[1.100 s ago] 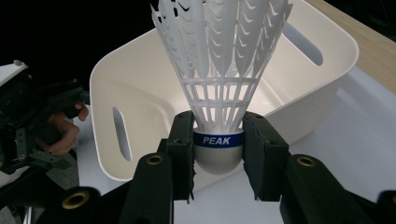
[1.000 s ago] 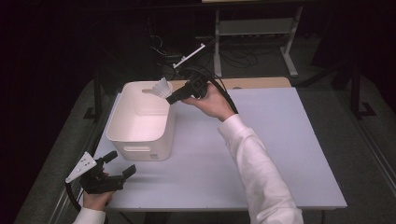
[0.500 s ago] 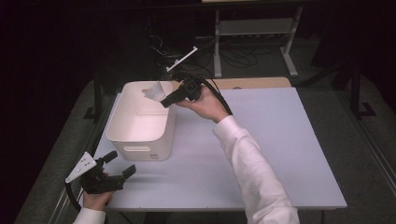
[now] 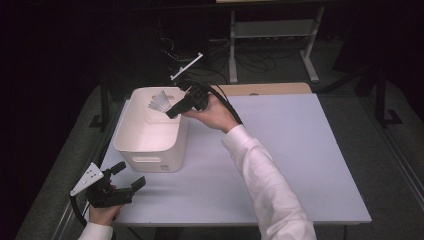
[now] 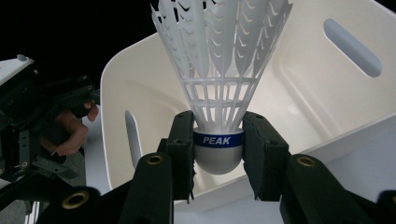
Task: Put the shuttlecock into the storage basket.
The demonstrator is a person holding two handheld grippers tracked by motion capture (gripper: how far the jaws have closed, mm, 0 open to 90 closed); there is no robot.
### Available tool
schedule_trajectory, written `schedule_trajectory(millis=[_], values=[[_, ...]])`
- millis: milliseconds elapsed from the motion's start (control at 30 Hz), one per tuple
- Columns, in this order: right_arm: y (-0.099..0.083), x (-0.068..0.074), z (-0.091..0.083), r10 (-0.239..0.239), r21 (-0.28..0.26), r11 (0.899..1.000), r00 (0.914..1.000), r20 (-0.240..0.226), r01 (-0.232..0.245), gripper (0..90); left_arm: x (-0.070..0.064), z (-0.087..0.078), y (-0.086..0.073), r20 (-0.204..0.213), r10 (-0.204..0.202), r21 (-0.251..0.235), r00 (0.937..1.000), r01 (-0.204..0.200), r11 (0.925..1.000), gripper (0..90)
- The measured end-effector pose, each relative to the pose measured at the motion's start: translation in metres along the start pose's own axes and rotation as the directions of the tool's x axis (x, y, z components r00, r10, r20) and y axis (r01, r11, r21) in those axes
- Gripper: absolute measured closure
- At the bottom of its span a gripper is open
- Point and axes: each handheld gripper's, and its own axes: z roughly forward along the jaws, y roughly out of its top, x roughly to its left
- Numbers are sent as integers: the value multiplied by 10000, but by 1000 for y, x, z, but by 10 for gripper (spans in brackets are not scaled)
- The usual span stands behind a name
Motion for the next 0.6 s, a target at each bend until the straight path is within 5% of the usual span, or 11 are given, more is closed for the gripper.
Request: schedule_trajectory(millis=[600], values=[[3, 3, 18, 69, 234, 9997, 9995, -299, -62, 642, 0, 0, 0, 14, 54, 7, 10000, -54, 10000, 0]])
